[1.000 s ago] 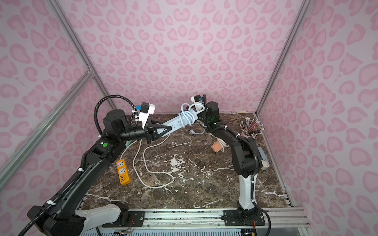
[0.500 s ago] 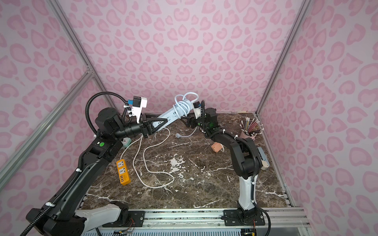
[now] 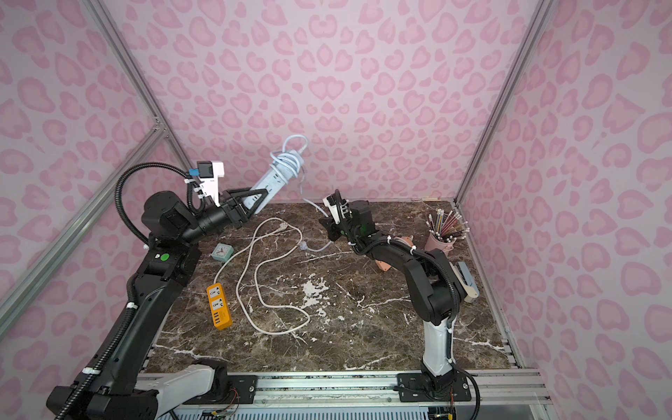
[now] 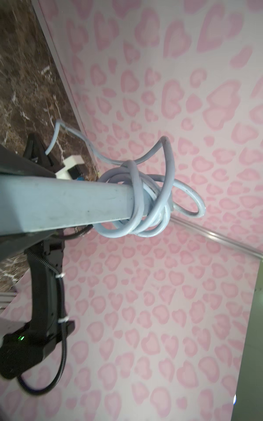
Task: Wrap the cord around the power strip
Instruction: Wrap the power cord around the power strip.
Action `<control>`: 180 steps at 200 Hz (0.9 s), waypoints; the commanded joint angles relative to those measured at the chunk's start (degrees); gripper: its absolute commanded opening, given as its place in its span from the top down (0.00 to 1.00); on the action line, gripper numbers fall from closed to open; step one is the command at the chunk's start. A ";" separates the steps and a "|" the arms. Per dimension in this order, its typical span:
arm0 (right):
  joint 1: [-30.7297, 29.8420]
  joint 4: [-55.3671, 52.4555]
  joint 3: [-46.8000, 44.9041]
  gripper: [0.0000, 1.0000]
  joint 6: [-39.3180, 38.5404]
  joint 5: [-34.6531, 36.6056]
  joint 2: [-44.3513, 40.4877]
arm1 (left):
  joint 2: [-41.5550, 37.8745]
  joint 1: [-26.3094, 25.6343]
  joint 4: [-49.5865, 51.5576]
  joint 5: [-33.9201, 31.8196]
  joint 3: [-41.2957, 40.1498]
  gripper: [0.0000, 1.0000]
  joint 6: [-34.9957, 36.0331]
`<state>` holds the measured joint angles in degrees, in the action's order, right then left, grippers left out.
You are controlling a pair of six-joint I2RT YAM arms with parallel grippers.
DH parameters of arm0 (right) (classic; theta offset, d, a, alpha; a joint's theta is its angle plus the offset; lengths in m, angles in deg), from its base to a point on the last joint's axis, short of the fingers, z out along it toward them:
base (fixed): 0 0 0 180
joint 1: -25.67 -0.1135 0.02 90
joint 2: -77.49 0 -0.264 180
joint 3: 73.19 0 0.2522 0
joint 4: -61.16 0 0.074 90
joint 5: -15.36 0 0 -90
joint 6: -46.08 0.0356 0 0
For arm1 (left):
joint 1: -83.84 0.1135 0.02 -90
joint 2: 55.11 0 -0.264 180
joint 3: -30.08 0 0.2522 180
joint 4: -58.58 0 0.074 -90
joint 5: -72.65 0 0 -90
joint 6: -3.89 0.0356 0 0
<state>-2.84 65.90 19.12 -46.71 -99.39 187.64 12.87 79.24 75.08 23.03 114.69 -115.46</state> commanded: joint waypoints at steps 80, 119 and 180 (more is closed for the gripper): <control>-17.71 -14.56 1.86 1.00 -36.40 19.82 -17.45 | 13.05 1.29 8.36 -36.60 -1.74 0.97 24.51; -15.38 -18.43 12.02 1.00 -41.68 17.80 -18.54 | 16.96 -4.52 21.92 -44.68 -1.94 0.97 35.97; -5.84 -25.16 29.69 1.00 -43.18 10.56 -8.69 | 15.88 -14.26 42.52 -23.59 1.76 0.97 43.15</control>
<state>-11.38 40.44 42.15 -88.47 -85.05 175.11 29.79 67.81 107.43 -11.57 114.91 -77.58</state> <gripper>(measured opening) 0.092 0.291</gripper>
